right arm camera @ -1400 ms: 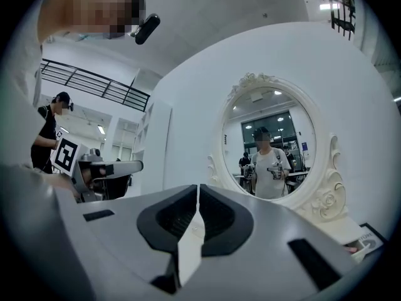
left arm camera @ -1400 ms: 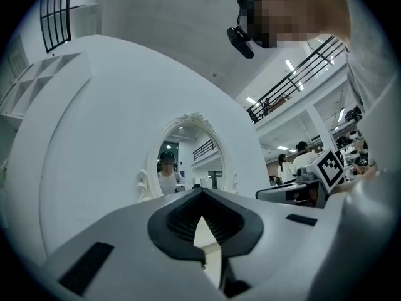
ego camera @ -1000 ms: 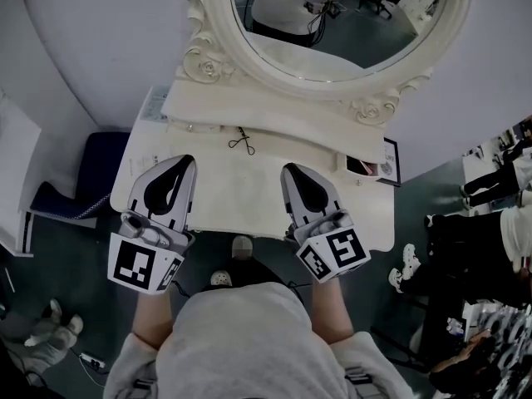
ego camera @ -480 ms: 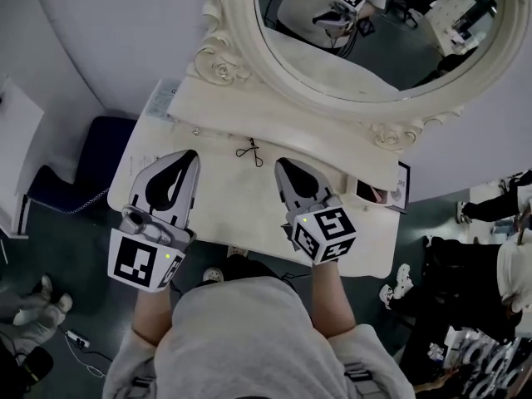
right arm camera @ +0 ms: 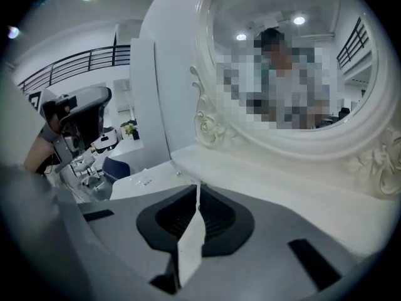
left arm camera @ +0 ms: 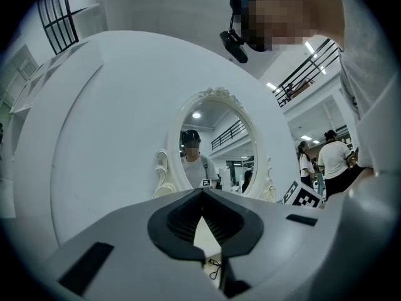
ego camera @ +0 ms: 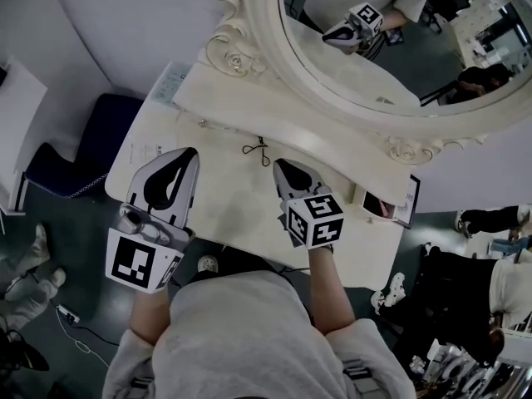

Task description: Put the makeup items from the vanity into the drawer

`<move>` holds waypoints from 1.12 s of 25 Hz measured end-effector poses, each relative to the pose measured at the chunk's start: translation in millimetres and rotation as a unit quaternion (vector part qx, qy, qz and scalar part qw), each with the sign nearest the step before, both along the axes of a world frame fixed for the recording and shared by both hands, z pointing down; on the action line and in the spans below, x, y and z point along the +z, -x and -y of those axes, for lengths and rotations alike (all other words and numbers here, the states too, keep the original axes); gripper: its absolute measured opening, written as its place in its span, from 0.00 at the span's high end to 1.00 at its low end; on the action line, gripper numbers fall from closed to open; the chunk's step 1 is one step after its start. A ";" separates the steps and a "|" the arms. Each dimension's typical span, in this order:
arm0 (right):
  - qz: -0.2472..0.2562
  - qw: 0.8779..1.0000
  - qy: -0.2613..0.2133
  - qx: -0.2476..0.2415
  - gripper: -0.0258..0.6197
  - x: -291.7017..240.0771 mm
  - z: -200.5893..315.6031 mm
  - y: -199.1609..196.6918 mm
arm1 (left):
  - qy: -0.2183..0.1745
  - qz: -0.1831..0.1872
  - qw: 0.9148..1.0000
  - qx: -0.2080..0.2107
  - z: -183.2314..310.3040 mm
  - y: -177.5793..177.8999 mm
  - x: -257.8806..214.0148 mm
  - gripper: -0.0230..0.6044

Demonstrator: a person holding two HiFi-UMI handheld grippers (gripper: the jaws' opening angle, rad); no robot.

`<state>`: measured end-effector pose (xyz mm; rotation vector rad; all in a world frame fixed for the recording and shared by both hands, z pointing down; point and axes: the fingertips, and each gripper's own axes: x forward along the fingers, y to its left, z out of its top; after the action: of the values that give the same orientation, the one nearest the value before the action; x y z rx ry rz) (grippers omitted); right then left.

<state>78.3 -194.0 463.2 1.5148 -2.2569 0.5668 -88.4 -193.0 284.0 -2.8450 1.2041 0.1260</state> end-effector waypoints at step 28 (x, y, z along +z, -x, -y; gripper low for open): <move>-0.097 0.983 0.156 -0.003 0.81 147.4 58.0 1.0 | 0.053 0.041 0.990 -0.124 20.4 62.9 28.4 0.94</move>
<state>77.4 -252.0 610.6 1.3440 -1.9221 0.7019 -151.4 -213.4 312.4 -2.7249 1.5755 -0.0683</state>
